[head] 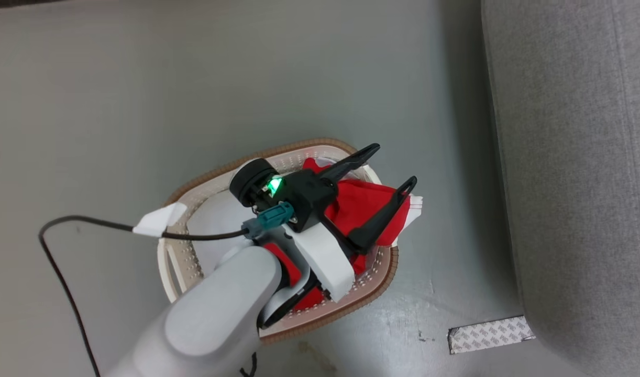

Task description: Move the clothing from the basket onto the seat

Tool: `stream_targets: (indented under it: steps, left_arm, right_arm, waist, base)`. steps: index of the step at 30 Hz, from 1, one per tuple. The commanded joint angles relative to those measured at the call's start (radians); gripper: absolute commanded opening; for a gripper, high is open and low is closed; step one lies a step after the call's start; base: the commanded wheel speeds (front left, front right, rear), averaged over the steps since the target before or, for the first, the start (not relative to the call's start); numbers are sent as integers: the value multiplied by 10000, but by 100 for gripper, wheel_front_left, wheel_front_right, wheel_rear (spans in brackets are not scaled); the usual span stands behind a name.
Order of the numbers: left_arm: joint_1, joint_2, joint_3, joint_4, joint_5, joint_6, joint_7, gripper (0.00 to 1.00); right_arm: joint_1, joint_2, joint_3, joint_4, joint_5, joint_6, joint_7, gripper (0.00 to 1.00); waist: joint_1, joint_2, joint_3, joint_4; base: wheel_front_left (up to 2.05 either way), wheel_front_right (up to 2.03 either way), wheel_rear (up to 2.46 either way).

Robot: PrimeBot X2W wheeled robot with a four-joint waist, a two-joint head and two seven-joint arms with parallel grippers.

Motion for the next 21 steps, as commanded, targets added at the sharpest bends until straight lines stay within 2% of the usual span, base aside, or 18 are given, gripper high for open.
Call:
stream_targets:
  steps: [1,2,3,4,5,12,21]
  left_arm:
    - [-49,16,44,37,-105,-5,-58,100]
    - [-46,10,52,61,-116,1,-79,100]
    - [-27,9,58,93,-138,2,-93,100]
    - [1,2,57,125,-174,11,-99,100]
    - [45,-7,54,163,-201,22,-105,100]
    - [495,-115,85,587,-570,38,-476,100]
    - [1287,71,625,685,-1346,218,-861,100]
  right_arm:
    - [69,-92,77,22,187,-22,298,23]
    - [96,-120,131,65,283,-22,521,30]
    - [111,-135,214,69,302,-22,678,44]
    - [97,-160,263,57,335,-22,737,92]
    - [77,-179,297,58,338,-22,747,100]
    - [526,-288,916,-176,148,-22,767,100]
    - [1699,-1150,1701,-2238,273,-22,95,100]
  waist:
    - [-1,-1,-121,-25]
    - [-1,-1,-185,-34]
    - [-1,-1,-254,-45]
    - [-1,-1,-324,-62]
    - [-1,-1,-403,-82]
    - [-1,-1,-1510,-220]
    - [-1,-1,-3429,-443]
  base:
    - [0,0,0]
    - [0,0,0]
    - [0,0,0]
    - [0,0,0]
    - [0,0,0]
    - [0,0,0]
    - [0,0,0]
